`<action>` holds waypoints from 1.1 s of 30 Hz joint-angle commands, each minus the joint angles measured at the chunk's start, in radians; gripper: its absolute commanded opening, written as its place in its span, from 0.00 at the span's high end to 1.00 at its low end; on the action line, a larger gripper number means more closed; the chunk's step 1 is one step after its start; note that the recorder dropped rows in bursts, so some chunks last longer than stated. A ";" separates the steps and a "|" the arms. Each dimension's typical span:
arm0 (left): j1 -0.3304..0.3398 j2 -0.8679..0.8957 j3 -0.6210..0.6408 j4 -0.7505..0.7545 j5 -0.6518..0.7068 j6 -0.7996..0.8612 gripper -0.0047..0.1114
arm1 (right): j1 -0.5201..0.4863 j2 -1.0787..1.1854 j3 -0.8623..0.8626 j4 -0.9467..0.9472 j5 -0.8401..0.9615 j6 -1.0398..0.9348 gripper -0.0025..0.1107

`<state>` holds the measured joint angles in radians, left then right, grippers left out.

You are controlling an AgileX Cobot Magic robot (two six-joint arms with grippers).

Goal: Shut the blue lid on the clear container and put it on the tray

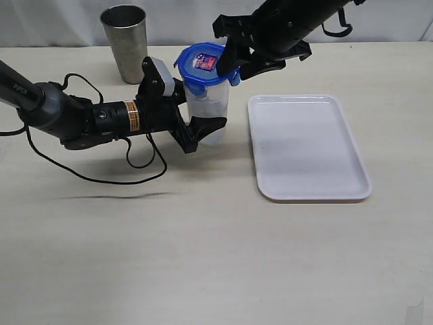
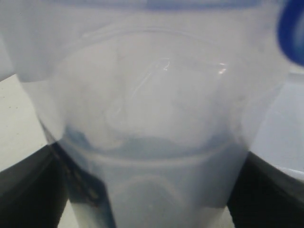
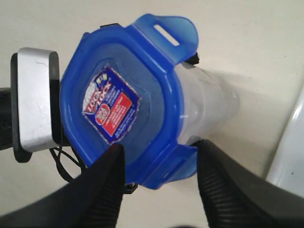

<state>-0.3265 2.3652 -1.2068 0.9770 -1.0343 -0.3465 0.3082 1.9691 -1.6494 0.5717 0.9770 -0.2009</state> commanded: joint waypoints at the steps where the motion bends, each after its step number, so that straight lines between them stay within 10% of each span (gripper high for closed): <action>1: 0.001 -0.001 0.007 0.009 0.021 0.001 0.96 | -0.005 0.017 0.004 0.014 -0.022 -0.030 0.58; 33: 0.031 -0.033 0.007 0.072 0.012 -0.055 0.96 | -0.005 0.127 -0.002 0.127 0.058 -0.210 0.62</action>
<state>-0.2989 2.3546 -1.2024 0.9854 -1.0162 -0.3554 0.2844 2.0770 -1.6698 0.8101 0.9934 -0.3602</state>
